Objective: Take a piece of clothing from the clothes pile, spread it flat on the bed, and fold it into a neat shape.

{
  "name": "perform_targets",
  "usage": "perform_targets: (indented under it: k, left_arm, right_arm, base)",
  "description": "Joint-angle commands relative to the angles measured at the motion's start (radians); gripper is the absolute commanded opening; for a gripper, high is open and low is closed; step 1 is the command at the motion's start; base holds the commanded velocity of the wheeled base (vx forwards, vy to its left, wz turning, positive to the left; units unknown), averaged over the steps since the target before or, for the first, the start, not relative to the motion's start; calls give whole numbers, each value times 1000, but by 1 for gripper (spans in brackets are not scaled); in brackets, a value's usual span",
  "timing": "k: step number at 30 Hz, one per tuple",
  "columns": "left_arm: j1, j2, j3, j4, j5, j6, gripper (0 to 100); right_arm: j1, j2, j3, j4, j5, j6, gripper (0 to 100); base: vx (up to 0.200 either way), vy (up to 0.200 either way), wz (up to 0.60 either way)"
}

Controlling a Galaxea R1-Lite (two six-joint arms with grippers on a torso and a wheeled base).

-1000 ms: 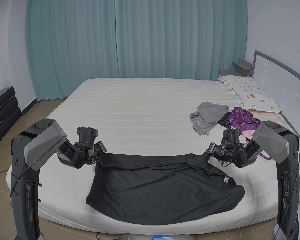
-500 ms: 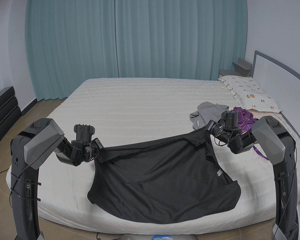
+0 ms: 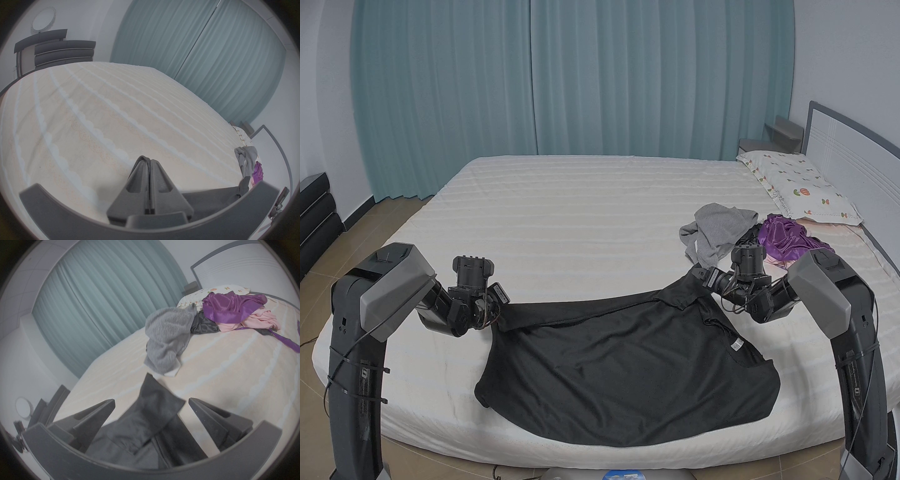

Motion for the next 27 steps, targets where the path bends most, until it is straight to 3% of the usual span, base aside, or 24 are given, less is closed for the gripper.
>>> perform_targets:
  k: [1, 2, 5, 11, 12, 27]
  left_arm:
    - [-2, 10, -2, 1, 0, 0, 0]
    - [-2, 10, -2, 1, 0, 0, 0]
    - [-2, 10, 0, 4, 0, 0, 0]
    - [-2, 10, 0, 4, 0, 0, 0]
    - [0, 10, 1, 4, 0, 0, 0]
    - [13, 11, -43, 9, 2, 1, 0]
  right_arm:
    - [-9, -68, 132, -13, 68, -83, 100]
    - [-6, -80, 186, -36, 97, -139, 100]
    - [7, -66, 219, -51, 100, -215, 100]
    - [20, -12, 198, -44, 79, -269, 100]
    - [22, -9, 187, -41, 69, -272, 0]
    - [-55, -22, 114, -47, 5, -274, 0]
  base:
    - [0, 0, 0]
    - [0, 0, 0]
    - [0, 0, 0]
    - [0, 0, 0]
    - [0, 0, 0]
    - [0, 0, 0]
